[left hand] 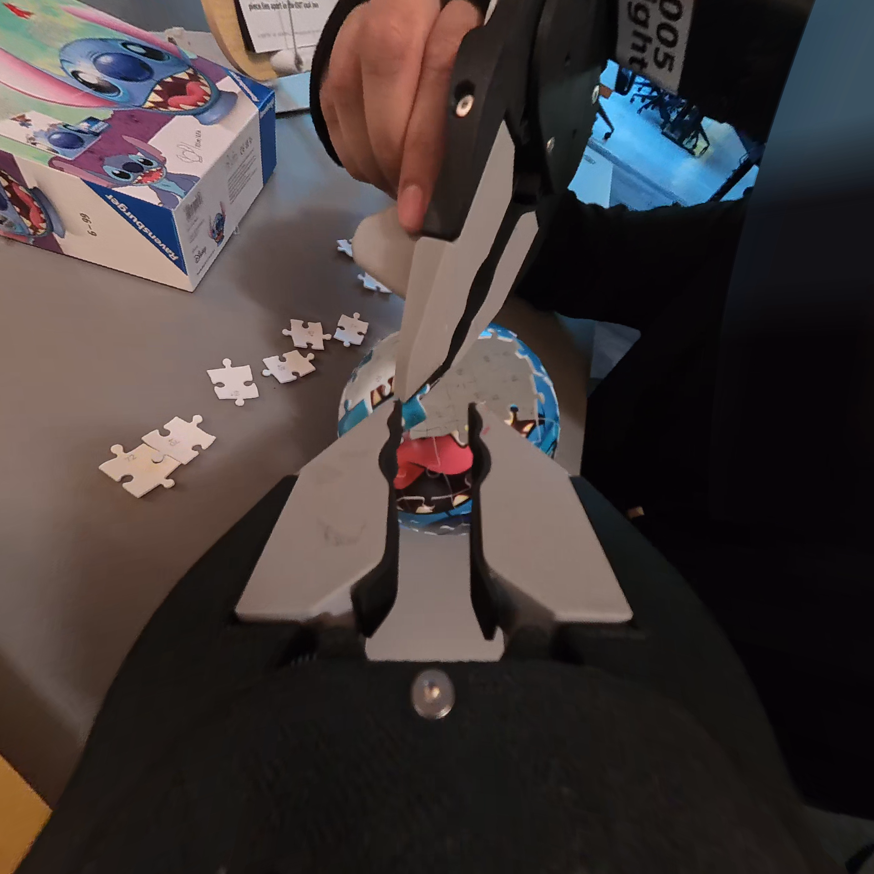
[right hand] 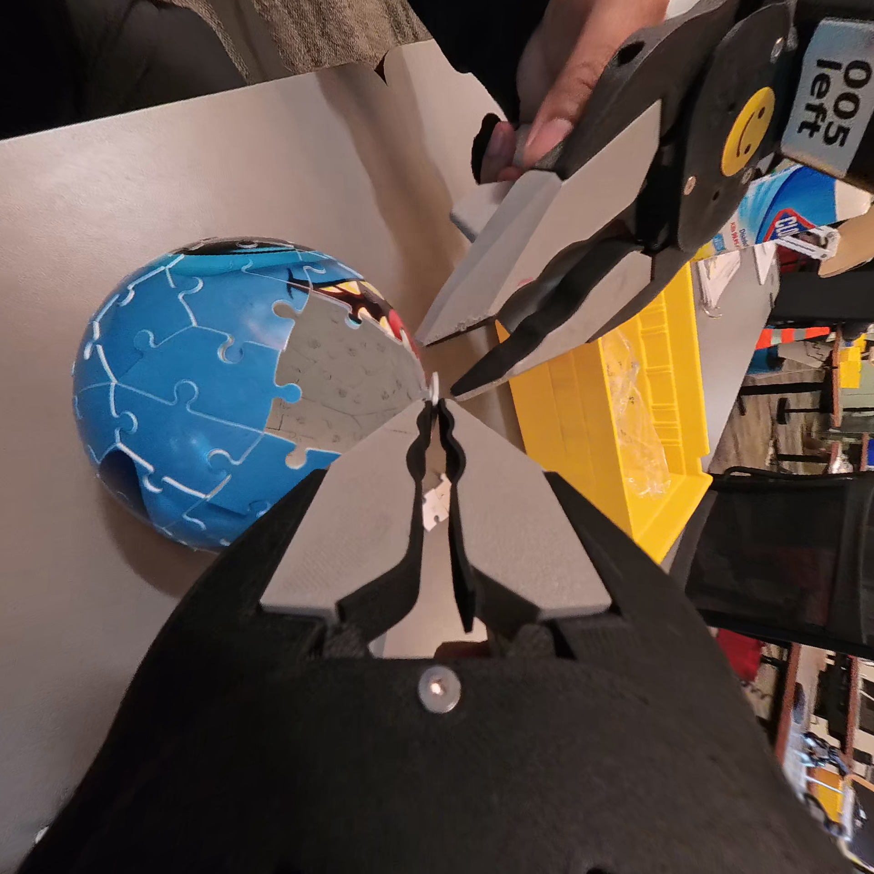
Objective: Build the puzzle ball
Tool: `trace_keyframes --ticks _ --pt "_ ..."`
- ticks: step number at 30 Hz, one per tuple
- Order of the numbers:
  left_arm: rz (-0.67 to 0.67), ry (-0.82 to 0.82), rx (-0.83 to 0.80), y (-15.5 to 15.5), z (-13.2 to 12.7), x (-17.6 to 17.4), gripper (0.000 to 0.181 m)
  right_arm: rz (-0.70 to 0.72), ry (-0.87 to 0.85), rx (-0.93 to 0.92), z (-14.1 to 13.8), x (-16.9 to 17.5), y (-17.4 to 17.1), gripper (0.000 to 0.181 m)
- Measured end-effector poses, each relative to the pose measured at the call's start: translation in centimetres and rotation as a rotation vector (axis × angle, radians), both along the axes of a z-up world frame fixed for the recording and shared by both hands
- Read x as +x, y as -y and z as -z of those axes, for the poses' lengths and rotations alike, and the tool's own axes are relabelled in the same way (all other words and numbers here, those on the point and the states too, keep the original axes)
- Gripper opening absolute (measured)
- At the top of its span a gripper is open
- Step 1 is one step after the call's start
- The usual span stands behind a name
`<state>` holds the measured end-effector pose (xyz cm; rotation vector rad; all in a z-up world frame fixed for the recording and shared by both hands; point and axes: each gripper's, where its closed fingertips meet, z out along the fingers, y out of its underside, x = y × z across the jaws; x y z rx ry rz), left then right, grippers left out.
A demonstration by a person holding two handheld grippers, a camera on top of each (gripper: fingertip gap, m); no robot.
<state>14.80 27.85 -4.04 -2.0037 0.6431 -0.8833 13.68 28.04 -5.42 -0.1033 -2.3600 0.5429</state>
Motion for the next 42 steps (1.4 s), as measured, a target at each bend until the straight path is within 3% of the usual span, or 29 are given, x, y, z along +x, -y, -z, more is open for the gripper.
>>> trace_keyframes --ticks 8,12,28,36,42 --pt "-0.113 -0.142 -0.057 -0.6 1.1 0.0 0.021 -0.022 0.014 -0.051 0.0 -0.3 0.1 0.000" --pt "-0.184 -0.221 -0.021 -0.7 1.2 -0.5 0.008 -0.029 0.009 -0.062 -0.1 -0.4 0.2 0.000" --pt "-0.340 -0.284 0.138 -0.8 -0.1 -0.8 0.001 -0.015 0.040 -0.150 -0.6 -0.4 -0.2 0.003" --pt "-0.360 -0.255 0.214 -0.5 -2.3 -0.6 0.004 -0.027 -0.040 -0.228 -2.9 -0.5 0.0 0.000" --pt "-0.393 -0.097 0.225 1.1 -2.7 -1.7 0.015 -0.026 -0.003 -0.212 -1.4 -0.9 -0.3 0.000"
